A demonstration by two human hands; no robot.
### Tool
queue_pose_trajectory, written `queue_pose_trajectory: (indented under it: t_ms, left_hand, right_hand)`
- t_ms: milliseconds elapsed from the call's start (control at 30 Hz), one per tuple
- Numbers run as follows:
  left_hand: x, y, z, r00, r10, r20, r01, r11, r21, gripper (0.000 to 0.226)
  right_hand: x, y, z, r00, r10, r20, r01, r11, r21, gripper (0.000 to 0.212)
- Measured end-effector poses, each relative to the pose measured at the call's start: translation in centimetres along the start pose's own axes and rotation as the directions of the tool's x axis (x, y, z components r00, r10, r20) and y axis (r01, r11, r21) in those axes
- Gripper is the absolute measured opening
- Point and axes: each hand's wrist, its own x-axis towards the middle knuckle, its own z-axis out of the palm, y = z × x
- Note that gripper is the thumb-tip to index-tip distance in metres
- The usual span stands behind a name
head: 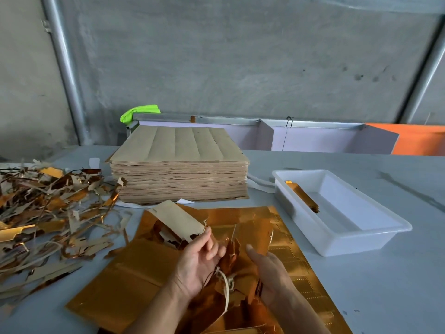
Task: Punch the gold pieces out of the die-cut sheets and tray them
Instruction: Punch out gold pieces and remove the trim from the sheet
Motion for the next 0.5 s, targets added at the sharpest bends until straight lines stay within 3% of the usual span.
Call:
queue_pose_trajectory:
  t_ms: [100,233,367,500]
  left_hand:
    - [0.2,-0.3,-0.5,1.0,0.024,0.017,-0.027,0.982,0.189,0.036]
    - [-0.1,-0.9,-0.1,0.991,0.036,0.131,-0.076,0.946,0.314,0.028]
    - [-0.3,-0.9,0.4,0.994,0.041,0.102,-0.067,0.961,0.268,0.029]
    - [-0.3,-0.5,0.4,0.999,0.028,-0.047,-0.027,1.0,0.014,0.038]
  right_hand:
    - [0.0,0.0,0.4,1.0,-0.01,-0.007,0.009,1.0,-0.029,0.044]
    - [0.3,0.3,0.4,0.995,0.085,-0.055,-0.085,0.996,0.002,0.029]
    - [0.4,0.6,0.3,0.994,0.105,-0.044,-0.105,0.995,0.004,0.019]
    - [0.5,0.7,0.0,0.99,0.121,-0.074,-0.123,0.992,-0.028,0.015]
